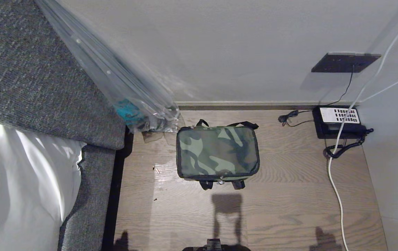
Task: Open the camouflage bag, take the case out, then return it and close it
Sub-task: Open the top of the storage box
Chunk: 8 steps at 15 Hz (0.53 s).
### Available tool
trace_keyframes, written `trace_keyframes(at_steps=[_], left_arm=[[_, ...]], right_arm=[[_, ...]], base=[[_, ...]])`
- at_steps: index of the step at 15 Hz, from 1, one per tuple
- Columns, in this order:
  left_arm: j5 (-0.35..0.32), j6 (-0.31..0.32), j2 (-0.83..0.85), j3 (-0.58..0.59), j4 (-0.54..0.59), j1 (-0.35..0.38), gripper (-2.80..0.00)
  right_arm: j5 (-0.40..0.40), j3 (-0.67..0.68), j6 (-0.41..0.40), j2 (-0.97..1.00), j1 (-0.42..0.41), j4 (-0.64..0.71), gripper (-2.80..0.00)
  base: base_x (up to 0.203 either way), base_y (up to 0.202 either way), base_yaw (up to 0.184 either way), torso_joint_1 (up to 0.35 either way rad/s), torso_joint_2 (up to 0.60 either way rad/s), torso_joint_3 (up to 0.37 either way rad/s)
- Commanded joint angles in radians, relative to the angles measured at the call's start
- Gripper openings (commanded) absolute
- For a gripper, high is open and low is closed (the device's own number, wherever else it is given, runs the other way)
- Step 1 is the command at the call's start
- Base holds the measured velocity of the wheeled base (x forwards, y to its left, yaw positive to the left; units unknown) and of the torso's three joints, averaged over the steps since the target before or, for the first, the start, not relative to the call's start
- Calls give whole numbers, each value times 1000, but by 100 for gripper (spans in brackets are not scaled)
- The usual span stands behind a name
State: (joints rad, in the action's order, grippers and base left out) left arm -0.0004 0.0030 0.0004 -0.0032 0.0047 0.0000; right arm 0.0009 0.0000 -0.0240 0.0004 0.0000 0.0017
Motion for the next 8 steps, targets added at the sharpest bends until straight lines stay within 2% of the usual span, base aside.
trace_keyframes(at_steps=[1, 5, 7, 8], left_arm=[[0, 0, 0, 0, 0, 0, -280], [0, -1, 0, 3, -8, 0, -280], [0, -1, 0, 3, -8, 0, -280], [0, -1, 0, 3, -8, 0, -280]], right_arm=[[1, 0, -1, 0, 0, 0, -280], [1, 0, -1, 0, 0, 0, -280], [1, 0, -1, 0, 0, 0, -280], [8, 1, -28, 0, 0, 1, -280]], base=[[0, 0, 0, -2, 6, -193], [0, 0, 0, 0, 5, -193], [0, 0, 0, 5, 2, -83], [0, 0, 0, 2, -3, -31]])
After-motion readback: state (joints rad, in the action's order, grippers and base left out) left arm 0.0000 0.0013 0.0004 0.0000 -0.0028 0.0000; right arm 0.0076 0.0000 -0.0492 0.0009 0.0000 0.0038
